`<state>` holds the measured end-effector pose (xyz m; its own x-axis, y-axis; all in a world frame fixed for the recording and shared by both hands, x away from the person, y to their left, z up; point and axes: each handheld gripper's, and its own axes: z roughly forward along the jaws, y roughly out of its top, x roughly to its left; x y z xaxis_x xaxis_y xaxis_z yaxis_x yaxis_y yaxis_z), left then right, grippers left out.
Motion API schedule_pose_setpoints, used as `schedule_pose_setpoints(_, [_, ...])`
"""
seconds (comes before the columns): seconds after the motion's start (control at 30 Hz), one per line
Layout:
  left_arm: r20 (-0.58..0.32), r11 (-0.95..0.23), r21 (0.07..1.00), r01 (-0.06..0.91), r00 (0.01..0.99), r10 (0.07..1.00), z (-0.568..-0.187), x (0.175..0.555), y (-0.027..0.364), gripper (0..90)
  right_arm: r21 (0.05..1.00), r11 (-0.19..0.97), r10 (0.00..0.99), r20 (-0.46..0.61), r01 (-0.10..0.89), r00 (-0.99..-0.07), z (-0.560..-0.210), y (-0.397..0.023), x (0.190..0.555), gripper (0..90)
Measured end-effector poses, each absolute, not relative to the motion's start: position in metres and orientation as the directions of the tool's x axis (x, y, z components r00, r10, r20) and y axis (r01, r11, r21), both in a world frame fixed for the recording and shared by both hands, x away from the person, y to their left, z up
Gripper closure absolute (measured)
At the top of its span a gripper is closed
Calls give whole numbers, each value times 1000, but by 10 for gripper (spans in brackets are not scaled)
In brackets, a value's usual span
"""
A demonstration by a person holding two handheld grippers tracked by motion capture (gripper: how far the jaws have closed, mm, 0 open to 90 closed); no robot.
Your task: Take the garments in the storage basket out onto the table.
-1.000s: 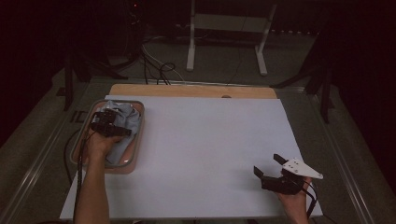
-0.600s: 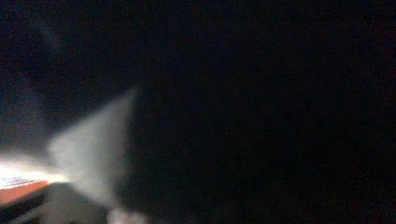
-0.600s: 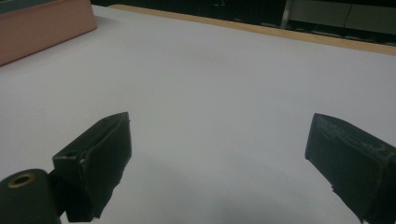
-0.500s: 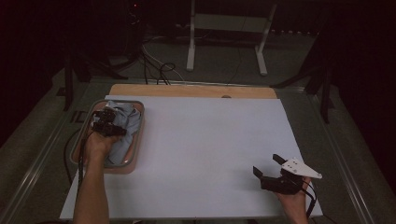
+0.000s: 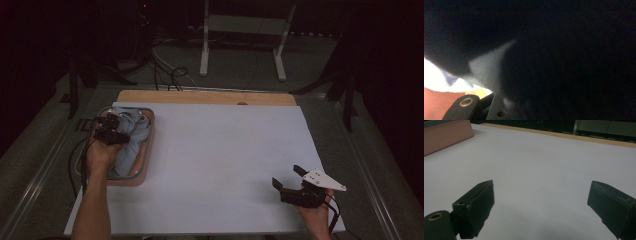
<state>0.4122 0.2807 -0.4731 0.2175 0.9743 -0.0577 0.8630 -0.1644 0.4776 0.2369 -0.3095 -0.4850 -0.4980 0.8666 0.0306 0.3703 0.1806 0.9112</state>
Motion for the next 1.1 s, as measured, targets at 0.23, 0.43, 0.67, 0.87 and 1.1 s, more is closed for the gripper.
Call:
schedule_pose_setpoints(0.23, [-74, -161, 532, 831, 235, 969, -461, 405, 284, 693, 912, 179, 867, 32, 370, -498, -485, -310, 237, 71])
schedule_pose_setpoints(0.43, [-87, -145, 569, 810, 235, 968, -452, 399, 288, 691, 912, 180, 866, 31, 370, -499, -485, -309, 237, 71])
schedule_pose_setpoints(0.67, [-95, -130, 601, 789, 232, 968, -444, 393, 292, 688, 912, 179, 867, 31, 370, -498, -485, -309, 237, 71])
schedule_pose_setpoints(0.87, [-104, -126, 614, 779, 237, 966, -439, 390, 295, 687, 911, 179, 866, 34, 372, -499, -485, -309, 237, 71])
schedule_pose_setpoints(1.1, [-99, -131, 620, 774, 243, 965, -436, 388, 296, 686, 911, 179, 867, 33, 371, -498, -485, -309, 237, 71])
